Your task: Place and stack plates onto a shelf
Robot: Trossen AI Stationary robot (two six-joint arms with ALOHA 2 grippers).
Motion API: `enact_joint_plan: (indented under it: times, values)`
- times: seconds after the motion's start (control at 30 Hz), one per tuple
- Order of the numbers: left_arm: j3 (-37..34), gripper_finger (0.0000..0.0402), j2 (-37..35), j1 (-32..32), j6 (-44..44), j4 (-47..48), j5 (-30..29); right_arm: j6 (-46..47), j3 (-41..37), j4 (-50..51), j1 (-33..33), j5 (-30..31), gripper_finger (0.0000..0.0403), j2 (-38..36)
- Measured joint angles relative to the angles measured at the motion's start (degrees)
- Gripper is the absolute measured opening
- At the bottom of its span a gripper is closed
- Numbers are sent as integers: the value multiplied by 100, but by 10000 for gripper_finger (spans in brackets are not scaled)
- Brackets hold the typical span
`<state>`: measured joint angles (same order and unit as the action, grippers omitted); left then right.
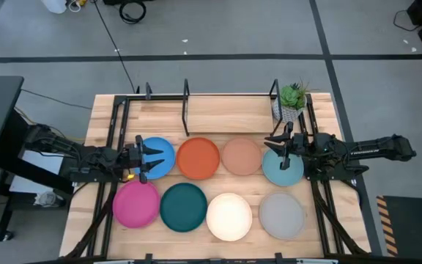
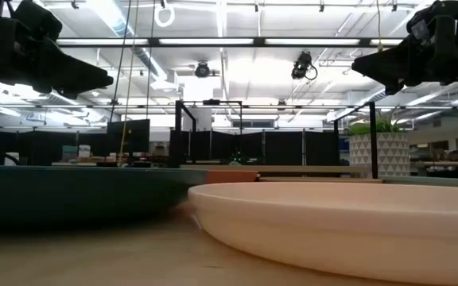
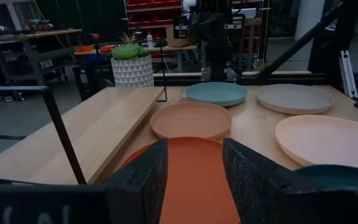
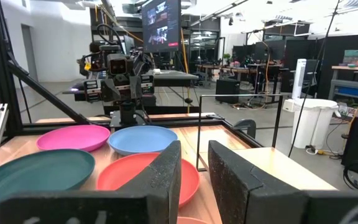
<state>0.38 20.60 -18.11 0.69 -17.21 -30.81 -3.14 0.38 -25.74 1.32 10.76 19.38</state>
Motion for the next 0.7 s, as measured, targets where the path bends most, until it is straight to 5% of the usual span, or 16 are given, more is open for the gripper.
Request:
enact_joint_plan:
  times: [0.47,0.7]
  values:
    - [-1,160,0,-1,-37,-223,-1,757,0,-280,-2,-2,87,0]
    - [1,160,0,-1,-864,-272,5,1373,56,-205,0,-192,87,180]
